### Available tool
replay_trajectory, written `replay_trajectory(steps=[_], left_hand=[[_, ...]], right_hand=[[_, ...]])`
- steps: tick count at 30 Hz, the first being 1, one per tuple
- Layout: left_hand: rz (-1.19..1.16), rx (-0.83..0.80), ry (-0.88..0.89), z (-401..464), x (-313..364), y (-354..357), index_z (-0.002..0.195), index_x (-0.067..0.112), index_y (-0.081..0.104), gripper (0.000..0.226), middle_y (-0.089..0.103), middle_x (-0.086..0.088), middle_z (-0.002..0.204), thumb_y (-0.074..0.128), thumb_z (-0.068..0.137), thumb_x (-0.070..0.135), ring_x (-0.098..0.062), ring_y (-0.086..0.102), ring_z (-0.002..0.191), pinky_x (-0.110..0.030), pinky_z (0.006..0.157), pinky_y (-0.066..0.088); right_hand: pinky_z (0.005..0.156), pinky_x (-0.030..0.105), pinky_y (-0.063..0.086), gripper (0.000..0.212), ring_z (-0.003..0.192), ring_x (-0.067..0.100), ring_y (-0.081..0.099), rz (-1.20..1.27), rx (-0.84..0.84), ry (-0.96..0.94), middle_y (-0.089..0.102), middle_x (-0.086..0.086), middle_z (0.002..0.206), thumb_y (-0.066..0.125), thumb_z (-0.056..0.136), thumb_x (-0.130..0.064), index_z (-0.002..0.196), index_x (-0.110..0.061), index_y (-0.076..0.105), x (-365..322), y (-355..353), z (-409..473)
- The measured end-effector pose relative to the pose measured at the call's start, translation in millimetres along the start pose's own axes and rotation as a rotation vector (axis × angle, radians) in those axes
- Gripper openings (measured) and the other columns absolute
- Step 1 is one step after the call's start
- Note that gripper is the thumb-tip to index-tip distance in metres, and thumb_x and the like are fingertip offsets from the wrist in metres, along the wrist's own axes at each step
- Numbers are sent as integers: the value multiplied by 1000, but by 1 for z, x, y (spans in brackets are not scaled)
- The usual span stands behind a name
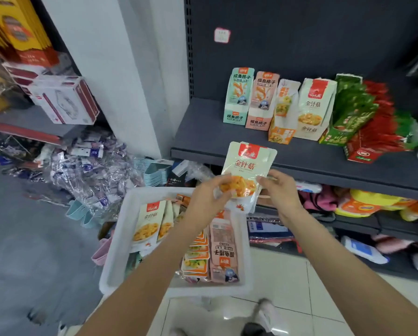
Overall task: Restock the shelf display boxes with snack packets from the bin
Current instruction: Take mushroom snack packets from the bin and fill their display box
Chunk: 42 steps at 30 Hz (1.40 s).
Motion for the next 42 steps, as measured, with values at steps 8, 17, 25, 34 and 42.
replay_trajectory(steps=[8,17,25,34,42], left_hand=[[-160,43,-10,83,56,88,134,35,41,46,63,16,100,48,96,9,2,57,95,-12,90,43],[-181,152,-6,153,109,138,136,24,47,47,62,7,86,50,94,3,-17,63,93,-39,87,54],[-151,209,44,228,149,131,107,16,61,19,61,7,91,57,91,6,-23,62,93,-42,77,57],[-64,175,181,326,169,135,105,20,52,14,60,5,101,53,94,11,0,55,86,-21,73,52],[-1,82,63,369,154,150,112,19,48,20,62,1,110,55,94,18,-16,60,102,-36,84,55]], right_hand=[[57,22,55,18,73,5,68,-64,-123,-67,70,3,99,55,93,-6,107,-13,64,-16,-121,61],[62,27,58,20,72,12,67,-100,-48,-171,70,2,84,58,91,-4,107,-15,62,-47,-206,123],[75,33,58,17,83,18,67,-136,11,-291,68,0,85,60,89,-1,96,-16,65,-97,-225,194],[67,5,41,15,83,1,59,-428,223,-439,68,-7,95,67,86,-13,100,-13,72,-145,-243,274],[62,5,41,15,83,1,61,-524,178,-382,72,0,100,69,84,-13,98,-12,72,-134,-245,320]])
Point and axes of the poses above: each hand's wrist, its own z-axis towards the middle knuckle, its own y-axis out of the palm, x = y × z, the point moved 8 cm from there along z, towards the middle knuckle
